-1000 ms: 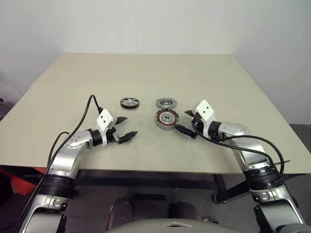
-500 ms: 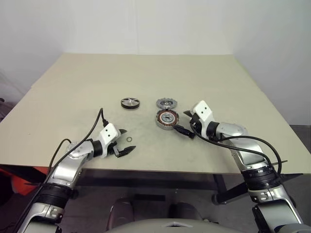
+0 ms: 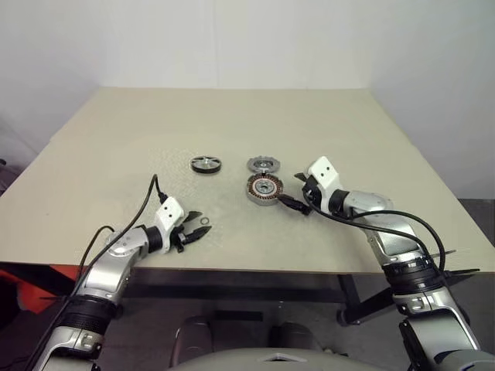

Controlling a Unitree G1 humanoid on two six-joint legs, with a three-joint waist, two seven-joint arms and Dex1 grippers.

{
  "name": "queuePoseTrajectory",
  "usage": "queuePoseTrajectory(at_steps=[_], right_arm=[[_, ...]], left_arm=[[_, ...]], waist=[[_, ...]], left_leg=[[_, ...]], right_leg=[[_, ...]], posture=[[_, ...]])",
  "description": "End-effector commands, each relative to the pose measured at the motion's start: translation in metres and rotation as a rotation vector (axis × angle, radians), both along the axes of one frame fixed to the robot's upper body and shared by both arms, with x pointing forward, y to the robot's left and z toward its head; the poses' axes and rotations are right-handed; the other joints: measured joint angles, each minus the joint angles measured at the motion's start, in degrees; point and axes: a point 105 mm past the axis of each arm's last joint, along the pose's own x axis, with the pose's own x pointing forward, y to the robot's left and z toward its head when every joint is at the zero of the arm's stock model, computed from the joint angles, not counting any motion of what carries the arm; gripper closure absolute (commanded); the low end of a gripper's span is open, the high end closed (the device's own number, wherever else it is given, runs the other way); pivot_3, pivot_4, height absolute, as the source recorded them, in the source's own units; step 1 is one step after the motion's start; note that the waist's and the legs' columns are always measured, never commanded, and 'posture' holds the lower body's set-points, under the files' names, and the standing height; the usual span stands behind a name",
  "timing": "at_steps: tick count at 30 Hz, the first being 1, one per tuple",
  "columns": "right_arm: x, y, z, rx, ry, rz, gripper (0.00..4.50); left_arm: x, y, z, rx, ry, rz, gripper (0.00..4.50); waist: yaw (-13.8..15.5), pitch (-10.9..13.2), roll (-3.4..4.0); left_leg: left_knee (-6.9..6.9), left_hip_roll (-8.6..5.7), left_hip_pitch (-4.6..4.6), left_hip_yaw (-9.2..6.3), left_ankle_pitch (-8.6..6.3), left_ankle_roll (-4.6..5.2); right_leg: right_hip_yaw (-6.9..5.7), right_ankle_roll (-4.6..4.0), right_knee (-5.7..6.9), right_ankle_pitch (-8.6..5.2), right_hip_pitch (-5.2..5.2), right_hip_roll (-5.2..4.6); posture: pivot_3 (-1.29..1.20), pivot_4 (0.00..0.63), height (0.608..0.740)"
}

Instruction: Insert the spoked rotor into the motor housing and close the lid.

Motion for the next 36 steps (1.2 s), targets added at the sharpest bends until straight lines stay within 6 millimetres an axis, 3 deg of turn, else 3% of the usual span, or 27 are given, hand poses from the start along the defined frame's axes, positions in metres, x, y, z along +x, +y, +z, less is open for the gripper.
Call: queuePoseTrajectory(at_steps=[1, 10, 13, 17, 26, 31, 36], right_arm=[[0.006, -0.003, 0.019, -0.013, -0.065, 0.01, 0.14], [0.013, -0.005, 0.027, -0.028, -0.074, 0.013, 0.14], [0.014, -0.004, 0.029, -0.025, -0.085, 0.005, 0.14], [0.017, -0.008, 0.031, -0.028, -0.095, -0.014, 0.14], [0.018, -0.009, 0.032, -0.031, -0.101, -0.027, 0.14], [0.019, -0.008, 0.031, -0.031, -0.111, -0.034, 0.14], [0.016, -0.002, 0.028, -0.013, -0.121, -0.04, 0.14]], left_arm=[[-0.001, 0.016, -0.005, 0.019, 0.004, 0.073, 1.93], [-0.012, 0.011, -0.015, 0.024, 0.019, 0.081, 1.93], [-0.007, 0.011, -0.011, 0.02, 0.013, 0.084, 2.52], [0.0, 0.009, -0.005, 0.006, 0.008, 0.079, 3.72], [0.004, 0.003, -0.002, -0.025, 0.009, 0.07, 3.72], [0.012, -0.006, 0.021, -0.141, 0.006, 0.051, 3.72], [0.013, -0.004, 0.032, -0.145, 0.018, 0.007, 3.72]], waist=[[-0.03, -0.01, 0.01], [-0.34, -0.17, 0.23], [-0.39, -0.17, 0.23], [-0.38, -0.17, 0.23], [-0.68, -0.17, 0.22], [-0.63, -0.16, 0.21], [-0.68, -0.16, 0.21]], left_leg=[[-0.01, 0.0, 0.04, 0.0, 0.0, 0.0], [-0.12, 0.02, 0.23, 0.03, -0.02, 0.03], [-0.12, 0.02, 0.24, 0.05, -0.02, 0.04], [-0.12, 0.02, 0.24, 0.05, -0.02, 0.03], [-0.11, -0.02, 0.27, -0.01, -0.01, 0.02], [-0.11, -0.03, 0.22, 0.01, -0.01, 0.02], [-0.1, -0.01, 0.16, 0.02, -0.01, 0.01]], right_leg=[[0.01, 0.0, 0.0, 0.0, 0.01, 0.0], [0.01, -0.01, -0.02, -0.01, 0.12, 0.02], [0.01, -0.01, -0.02, -0.01, 0.13, 0.02], [0.01, 0.0, -0.02, -0.01, 0.14, 0.02], [0.01, 0.04, -0.1, -0.03, 0.11, 0.0], [0.01, 0.04, -0.1, -0.03, 0.09, -0.01], [0.0, 0.0, -0.05, -0.01, 0.01, 0.01]], posture=[[0.0, 0.0, 0.74], [0.0, 0.0, 0.74], [0.0, 0.0, 0.74], [0.0, 0.0, 0.74], [0.0, 0.0, 0.74], [0.0, 0.0, 0.74], [0.0, 0.0, 0.74]])
